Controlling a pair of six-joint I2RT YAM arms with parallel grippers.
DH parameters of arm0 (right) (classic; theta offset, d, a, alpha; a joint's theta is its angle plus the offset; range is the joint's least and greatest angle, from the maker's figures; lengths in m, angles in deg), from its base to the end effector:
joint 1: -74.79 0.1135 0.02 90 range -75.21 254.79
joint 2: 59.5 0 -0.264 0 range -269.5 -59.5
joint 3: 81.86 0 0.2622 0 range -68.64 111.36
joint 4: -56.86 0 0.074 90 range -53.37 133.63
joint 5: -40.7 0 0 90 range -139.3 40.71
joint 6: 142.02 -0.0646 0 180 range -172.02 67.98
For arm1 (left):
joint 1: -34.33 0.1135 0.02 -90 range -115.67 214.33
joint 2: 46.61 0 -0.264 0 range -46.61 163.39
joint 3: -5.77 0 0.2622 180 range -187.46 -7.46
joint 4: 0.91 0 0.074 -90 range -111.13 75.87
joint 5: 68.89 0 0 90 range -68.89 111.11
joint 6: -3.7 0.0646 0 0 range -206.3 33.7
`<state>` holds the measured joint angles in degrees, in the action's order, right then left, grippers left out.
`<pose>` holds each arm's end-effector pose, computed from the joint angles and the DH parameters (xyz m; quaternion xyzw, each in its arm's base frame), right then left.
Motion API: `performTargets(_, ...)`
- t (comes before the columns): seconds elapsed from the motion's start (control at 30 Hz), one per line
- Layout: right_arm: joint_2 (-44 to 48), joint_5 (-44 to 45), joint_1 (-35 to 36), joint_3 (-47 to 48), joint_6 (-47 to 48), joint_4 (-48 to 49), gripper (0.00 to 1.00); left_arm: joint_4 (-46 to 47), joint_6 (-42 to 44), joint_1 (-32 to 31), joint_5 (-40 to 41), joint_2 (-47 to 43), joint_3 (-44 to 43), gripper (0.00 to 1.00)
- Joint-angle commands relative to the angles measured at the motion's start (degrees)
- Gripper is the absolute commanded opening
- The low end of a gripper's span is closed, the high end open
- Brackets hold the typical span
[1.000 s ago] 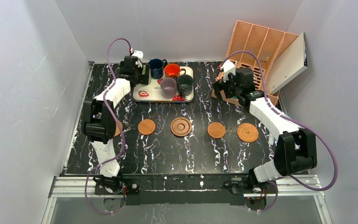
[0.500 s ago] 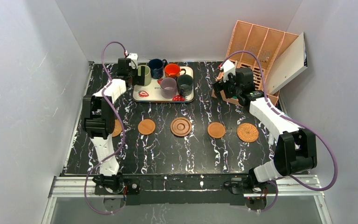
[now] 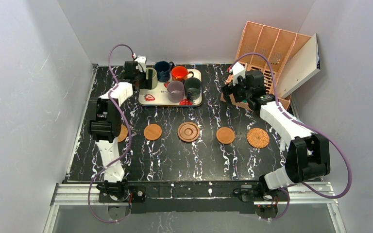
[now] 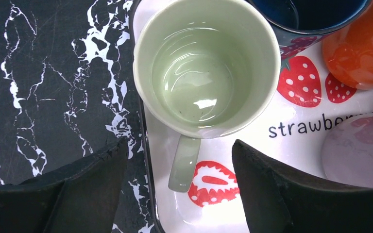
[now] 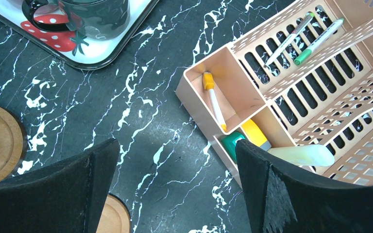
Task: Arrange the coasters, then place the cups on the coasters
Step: Pick up the cup from the tray.
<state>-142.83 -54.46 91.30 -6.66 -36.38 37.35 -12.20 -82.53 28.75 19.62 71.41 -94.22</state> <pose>0.3545 0.1111 0.2745 -0.2591 0.8148 0.0424 0.5169 0.5116 -0.0517 0.1975 0.0769 0.8596 -0.0192 0.5048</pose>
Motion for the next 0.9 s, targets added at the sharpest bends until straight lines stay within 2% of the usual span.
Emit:
performTargets(0.0,1.15,-0.67,-0.32,1.13,0.09,0.65,0.99,0.07,-0.52,0.22,-1.97,0.93,-2.08,0.73)
performTargets(0.37,1.1,-0.55,-0.27,1.15,0.09,0.71,0.99,0.59,-0.43,0.22,-1.58,1.52,-2.26,0.58)
performTargets(0.43,1.08,-0.54,-0.3,1.14,0.09,0.65,0.99,0.72,-0.51,0.22,-1.58,1.43,-2.25,0.49)
performTargets(0.57,1.06,-0.54,-0.25,1.13,0.09,0.66,0.99,0.58,-0.58,0.22,-1.75,1.3,-2.36,0.21)
performTargets(0.7,1.22,-0.54,-0.39,1.14,0.09,0.65,0.99,0.19,-0.52,0.22,-1.42,-0.03,-1.76,0.0)
performTargets(0.87,1.43,-0.71,-0.47,1.13,0.05,0.65,0.99,0.9,-2.08,0.93,-0.29,-4.7,0.2,0.0)
